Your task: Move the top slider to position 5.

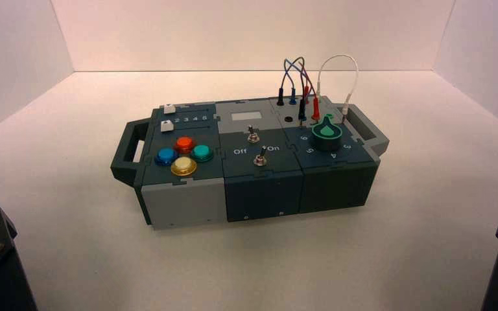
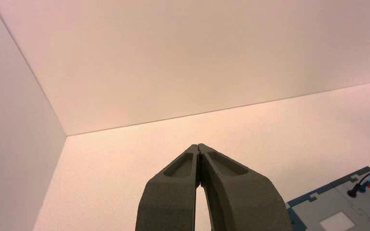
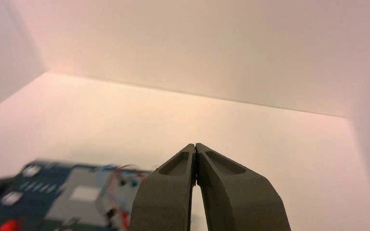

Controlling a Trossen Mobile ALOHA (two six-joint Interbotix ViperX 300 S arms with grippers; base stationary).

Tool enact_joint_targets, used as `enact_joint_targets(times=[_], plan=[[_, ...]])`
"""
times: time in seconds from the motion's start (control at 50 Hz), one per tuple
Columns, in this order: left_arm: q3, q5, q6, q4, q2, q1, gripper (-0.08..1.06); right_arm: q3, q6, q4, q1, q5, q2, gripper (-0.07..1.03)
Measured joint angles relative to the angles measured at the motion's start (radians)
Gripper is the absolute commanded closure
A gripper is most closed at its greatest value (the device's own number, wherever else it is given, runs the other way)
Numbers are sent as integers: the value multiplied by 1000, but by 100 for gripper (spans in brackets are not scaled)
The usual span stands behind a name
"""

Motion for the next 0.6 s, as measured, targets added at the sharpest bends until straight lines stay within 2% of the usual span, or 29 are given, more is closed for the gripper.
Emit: enact_joint_targets(times=[0.02, 0.16, 0.3, 0.44, 0.48, 0.6], plan=[[0, 3, 2, 0, 0, 0, 101, 0, 0, 0, 0, 0, 0, 99], [0, 20, 2, 0, 8, 0, 101, -40, 2, 5, 118, 38, 98, 99], [-21, 84, 0, -2, 63, -6, 101, -101, 3, 11, 213, 81, 227, 99], [-51, 163, 0, -2, 132, -35, 101, -144, 3, 15, 262, 107, 313, 99], [-64, 195, 0, -2, 183, -55, 101, -156, 3, 17, 276, 112, 345, 99], [-84, 233, -2, -2, 250, -86, 101, -179, 5, 17, 272, 123, 382, 99]])
